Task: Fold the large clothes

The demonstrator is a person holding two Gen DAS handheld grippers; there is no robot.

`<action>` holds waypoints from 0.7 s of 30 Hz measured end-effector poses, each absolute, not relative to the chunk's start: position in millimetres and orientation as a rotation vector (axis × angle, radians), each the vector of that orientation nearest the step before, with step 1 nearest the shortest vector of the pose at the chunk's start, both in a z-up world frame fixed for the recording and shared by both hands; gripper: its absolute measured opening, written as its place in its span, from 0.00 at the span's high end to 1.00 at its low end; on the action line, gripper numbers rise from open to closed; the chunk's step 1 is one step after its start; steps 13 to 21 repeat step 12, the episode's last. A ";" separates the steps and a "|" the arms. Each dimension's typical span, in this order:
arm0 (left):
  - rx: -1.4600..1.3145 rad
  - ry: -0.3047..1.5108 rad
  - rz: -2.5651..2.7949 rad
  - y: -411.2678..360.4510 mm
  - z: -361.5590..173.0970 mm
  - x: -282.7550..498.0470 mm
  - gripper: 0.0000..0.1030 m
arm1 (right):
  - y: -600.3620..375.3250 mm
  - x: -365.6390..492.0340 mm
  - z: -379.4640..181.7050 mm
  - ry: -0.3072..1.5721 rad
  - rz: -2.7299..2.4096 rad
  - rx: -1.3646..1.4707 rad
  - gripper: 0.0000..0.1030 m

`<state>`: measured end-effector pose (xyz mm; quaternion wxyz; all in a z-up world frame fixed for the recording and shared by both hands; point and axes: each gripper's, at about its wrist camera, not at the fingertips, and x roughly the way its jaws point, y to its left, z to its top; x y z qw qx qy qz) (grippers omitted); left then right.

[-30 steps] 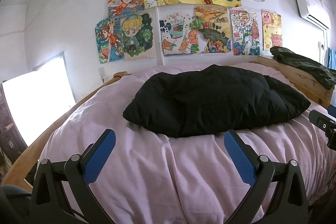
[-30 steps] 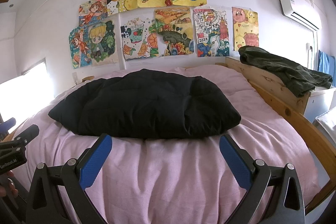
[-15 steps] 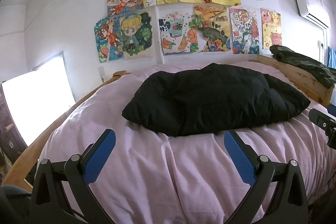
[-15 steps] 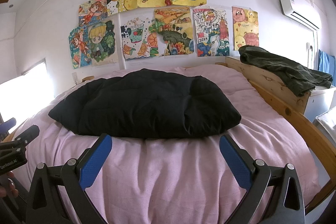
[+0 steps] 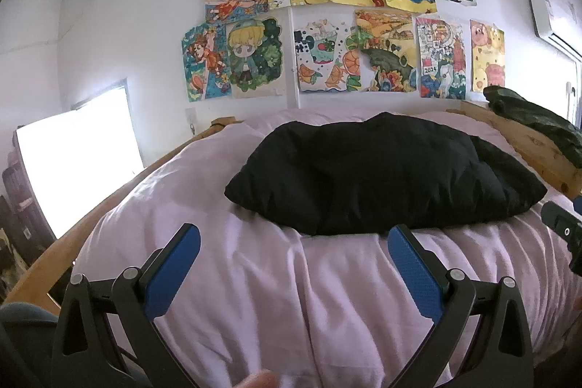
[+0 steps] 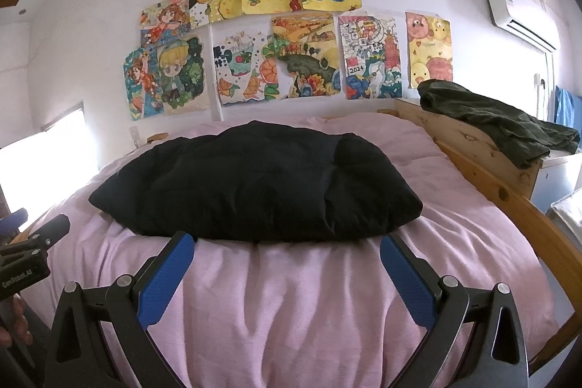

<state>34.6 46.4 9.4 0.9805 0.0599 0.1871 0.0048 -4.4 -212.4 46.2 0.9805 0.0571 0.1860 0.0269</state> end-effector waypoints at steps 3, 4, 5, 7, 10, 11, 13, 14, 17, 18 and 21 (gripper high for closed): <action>0.136 0.380 0.009 45.3 7.5 33.9 0.01 | -211.4 -4.9 46.7 0.374 0.052 0.114 0.00; 0.137 0.381 0.007 43.8 6.4 33.4 0.01 | -213.0 -4.6 46.5 0.373 0.053 0.114 0.00; 0.136 0.383 0.005 43.0 5.8 33.8 0.01 | -212.1 -5.0 46.7 0.372 0.053 0.115 0.00; 0.136 0.381 0.007 39.7 4.7 32.3 0.01 | -212.3 -4.6 46.7 0.372 0.053 0.116 0.00; 0.137 0.382 0.005 39.7 4.5 32.4 0.01 | -209.6 -5.7 47.2 0.372 0.055 0.118 0.00; 0.137 0.382 0.005 40.8 4.7 33.6 0.01 | -207.8 -6.8 47.9 0.370 0.056 0.118 0.00; 0.136 0.383 0.004 39.8 4.6 32.8 0.01 | -206.4 -7.9 48.4 0.369 0.055 0.118 0.00; 0.136 0.383 0.004 39.8 4.6 32.8 0.01 | -206.4 -7.9 48.4 0.369 0.055 0.118 0.00; 0.136 0.383 0.004 39.8 4.6 32.8 0.01 | -206.4 -7.9 48.4 0.369 0.055 0.118 0.00; 0.136 0.383 0.004 39.8 4.6 32.8 0.01 | -206.4 -7.9 48.4 0.369 0.055 0.118 0.00; 0.136 0.383 0.004 39.8 4.6 32.8 0.01 | -206.4 -7.9 48.4 0.369 0.055 0.118 0.00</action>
